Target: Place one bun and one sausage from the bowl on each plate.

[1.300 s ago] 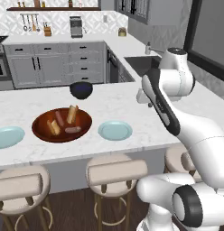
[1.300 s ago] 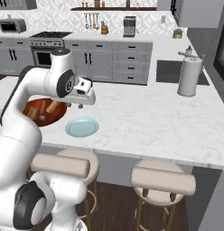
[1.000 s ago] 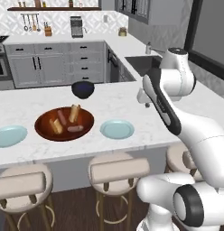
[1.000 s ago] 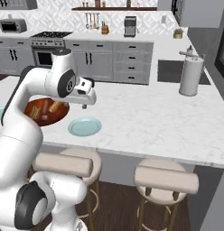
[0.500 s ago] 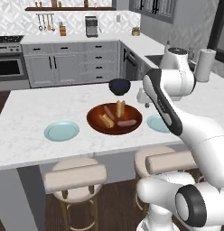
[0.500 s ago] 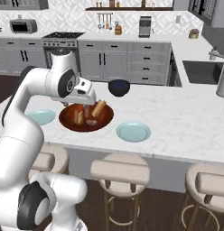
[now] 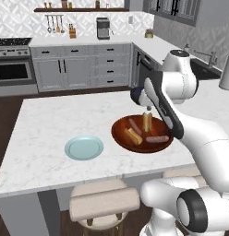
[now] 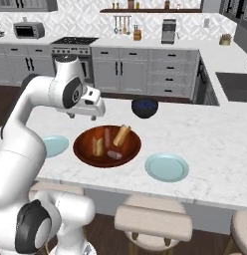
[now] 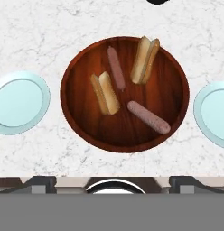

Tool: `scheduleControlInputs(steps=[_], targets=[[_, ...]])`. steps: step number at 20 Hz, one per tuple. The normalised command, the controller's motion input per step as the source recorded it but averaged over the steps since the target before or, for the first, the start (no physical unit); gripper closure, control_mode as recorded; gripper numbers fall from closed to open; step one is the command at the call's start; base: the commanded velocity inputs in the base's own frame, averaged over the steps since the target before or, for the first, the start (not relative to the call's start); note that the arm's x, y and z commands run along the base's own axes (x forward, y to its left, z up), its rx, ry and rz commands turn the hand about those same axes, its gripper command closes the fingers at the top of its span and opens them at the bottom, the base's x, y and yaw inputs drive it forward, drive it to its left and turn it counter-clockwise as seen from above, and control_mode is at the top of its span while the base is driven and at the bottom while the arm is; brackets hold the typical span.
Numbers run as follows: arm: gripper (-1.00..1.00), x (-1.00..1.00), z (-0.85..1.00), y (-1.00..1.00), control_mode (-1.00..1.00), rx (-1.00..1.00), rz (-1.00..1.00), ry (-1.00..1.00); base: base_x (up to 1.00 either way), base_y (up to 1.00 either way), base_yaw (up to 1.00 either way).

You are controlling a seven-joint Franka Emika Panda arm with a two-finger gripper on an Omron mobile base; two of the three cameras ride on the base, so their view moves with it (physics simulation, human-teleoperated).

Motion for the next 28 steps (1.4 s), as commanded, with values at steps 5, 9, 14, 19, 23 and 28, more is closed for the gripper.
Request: scheduleControlInputs(steps=[5, 9, 14, 19, 23, 28], targets=[[-1.0, 0.0, 0.0, 0.0, 1.0, 0.0, 0.0, 0.0, 0.91, -0.03, 0.03], [-1.0, 0.0, 0.0, 0.0, 1.0, 0.0, 0.0, 0.0, 0.26, 0.0, 0.0], [-1.0, 0.58, -0.16, -0.03, -1.0, 0.01, 0.02, 0.06, 0.23, 0.0, 0.0], [-1.0, 0.5, -0.66, -0.04, -1.0, 0.0, 0.14, 0.05, 0.0, 0.0, 0.0], [-1.0, 0.27, -0.94, 0.03, -1.0, 0.0, 0.26, 0.01, 0.0, 0.0, 0.0], [-1.0, 0.28, -0.57, 0.07, -1.0, 0.0, 0.16, 0.0, 0.0, 0.0, 0.0]])
